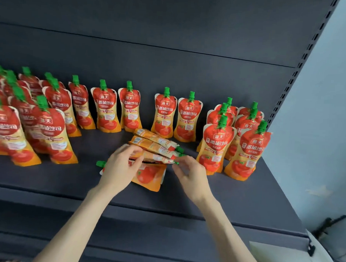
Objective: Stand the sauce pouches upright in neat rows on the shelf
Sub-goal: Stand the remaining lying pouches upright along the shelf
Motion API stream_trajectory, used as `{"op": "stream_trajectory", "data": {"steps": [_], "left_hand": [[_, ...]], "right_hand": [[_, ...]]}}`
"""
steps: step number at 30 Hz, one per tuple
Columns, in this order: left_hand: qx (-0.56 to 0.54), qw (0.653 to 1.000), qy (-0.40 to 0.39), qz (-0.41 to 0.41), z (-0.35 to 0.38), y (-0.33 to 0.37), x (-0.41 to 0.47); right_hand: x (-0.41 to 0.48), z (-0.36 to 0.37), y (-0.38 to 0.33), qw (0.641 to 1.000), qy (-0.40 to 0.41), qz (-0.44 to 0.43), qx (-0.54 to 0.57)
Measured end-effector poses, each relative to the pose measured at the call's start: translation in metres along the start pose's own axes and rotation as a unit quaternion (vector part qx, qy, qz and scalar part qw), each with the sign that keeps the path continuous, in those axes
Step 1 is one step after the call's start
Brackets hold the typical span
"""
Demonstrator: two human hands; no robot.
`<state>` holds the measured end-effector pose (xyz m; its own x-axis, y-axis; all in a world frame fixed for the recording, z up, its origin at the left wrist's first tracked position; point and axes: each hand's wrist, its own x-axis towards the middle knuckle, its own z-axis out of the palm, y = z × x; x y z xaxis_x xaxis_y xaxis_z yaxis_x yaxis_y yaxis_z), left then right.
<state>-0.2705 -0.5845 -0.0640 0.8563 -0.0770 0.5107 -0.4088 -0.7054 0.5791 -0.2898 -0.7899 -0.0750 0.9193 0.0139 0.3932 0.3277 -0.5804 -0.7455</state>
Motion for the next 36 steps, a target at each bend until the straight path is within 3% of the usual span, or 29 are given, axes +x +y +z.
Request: {"op": "stream_trajectory", "data": {"steps": [7, 13, 19, 25, 31, 36], "left_hand": [[-0.022, 0.992, -0.117, 0.041, -0.003, -0.060, 0.061], [0.057, 0.949, -0.305, 0.061, 0.019, -0.073, 0.099], [0.195, 0.929, -0.273, 0.158, 0.025, -0.078, 0.106], [0.149, 0.920, -0.334, 0.142, 0.030, -0.082, 0.120], [0.214, 0.911, -0.319, 0.147, 0.031, -0.080, 0.123], [0.196, 0.898, -0.374, 0.123, 0.029, -0.079, 0.130]], "right_hand": [[0.062, 0.059, 0.006, 0.991, 0.053, 0.060, -0.111], [0.065, 0.071, 0.011, 0.975, 0.050, 0.129, -0.172], [0.058, 0.063, 0.015, 0.987, 0.042, 0.148, -0.042], [0.059, 0.063, 0.013, 0.984, 0.075, 0.160, 0.029], [0.057, 0.060, 0.011, 0.982, 0.117, 0.145, 0.024], [0.057, 0.061, 0.012, 0.976, 0.110, 0.186, 0.003]]}}
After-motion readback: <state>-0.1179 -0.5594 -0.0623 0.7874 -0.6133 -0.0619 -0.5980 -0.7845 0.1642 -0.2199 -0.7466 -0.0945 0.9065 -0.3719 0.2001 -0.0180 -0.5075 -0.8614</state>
